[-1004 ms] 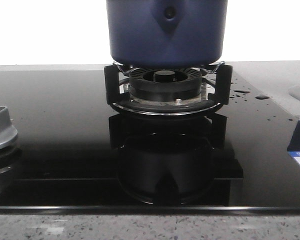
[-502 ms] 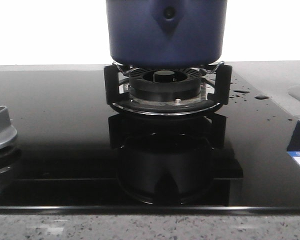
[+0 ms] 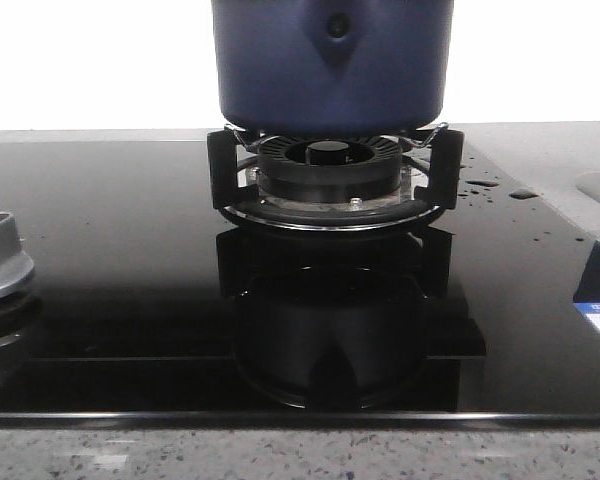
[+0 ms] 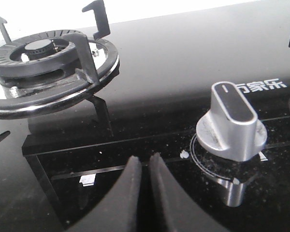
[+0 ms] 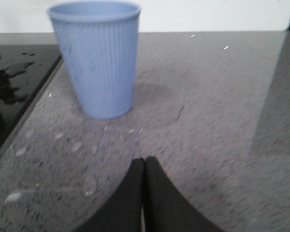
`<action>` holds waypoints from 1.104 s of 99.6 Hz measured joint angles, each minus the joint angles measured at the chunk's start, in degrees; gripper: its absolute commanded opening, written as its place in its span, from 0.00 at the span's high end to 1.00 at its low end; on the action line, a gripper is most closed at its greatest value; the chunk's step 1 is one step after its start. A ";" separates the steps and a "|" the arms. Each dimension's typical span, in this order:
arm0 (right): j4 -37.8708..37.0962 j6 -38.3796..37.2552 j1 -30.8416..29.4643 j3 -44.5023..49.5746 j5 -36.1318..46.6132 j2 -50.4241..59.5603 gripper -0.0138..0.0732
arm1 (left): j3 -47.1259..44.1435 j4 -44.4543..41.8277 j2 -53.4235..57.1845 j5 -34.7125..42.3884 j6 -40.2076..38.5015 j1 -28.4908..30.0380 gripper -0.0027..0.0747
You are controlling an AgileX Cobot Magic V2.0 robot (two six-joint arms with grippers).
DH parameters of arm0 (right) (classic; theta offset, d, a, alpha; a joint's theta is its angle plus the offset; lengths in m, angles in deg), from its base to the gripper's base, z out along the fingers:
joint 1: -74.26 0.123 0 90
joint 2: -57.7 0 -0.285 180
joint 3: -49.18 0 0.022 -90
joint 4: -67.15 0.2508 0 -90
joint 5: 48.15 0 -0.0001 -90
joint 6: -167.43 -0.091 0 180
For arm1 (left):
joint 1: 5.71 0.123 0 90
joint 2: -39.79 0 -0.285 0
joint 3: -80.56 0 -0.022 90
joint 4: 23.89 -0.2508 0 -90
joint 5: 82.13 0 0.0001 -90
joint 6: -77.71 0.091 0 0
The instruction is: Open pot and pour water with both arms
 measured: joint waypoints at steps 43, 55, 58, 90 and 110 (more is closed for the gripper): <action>5.00 0.59 0.00 0.55 -7.62 3.85 0.91 | 0.00 0.00 0.00 -0.10 0.00 0.00 0.98; 5.23 1.29 0.00 0.44 -8.24 3.85 0.91 | 0.00 0.00 0.00 -0.10 0.00 0.00 0.98; 5.23 1.41 0.00 0.34 -8.24 3.85 0.91 | 0.00 0.00 0.00 -0.10 0.00 0.00 0.98; 5.26 1.77 0.00 0.34 -8.51 3.85 0.91 | 0.00 0.00 0.00 -0.10 0.00 0.00 0.98; 5.26 1.90 0.00 0.34 -8.51 3.85 0.91 | 0.00 0.00 0.00 -0.10 0.00 0.00 0.98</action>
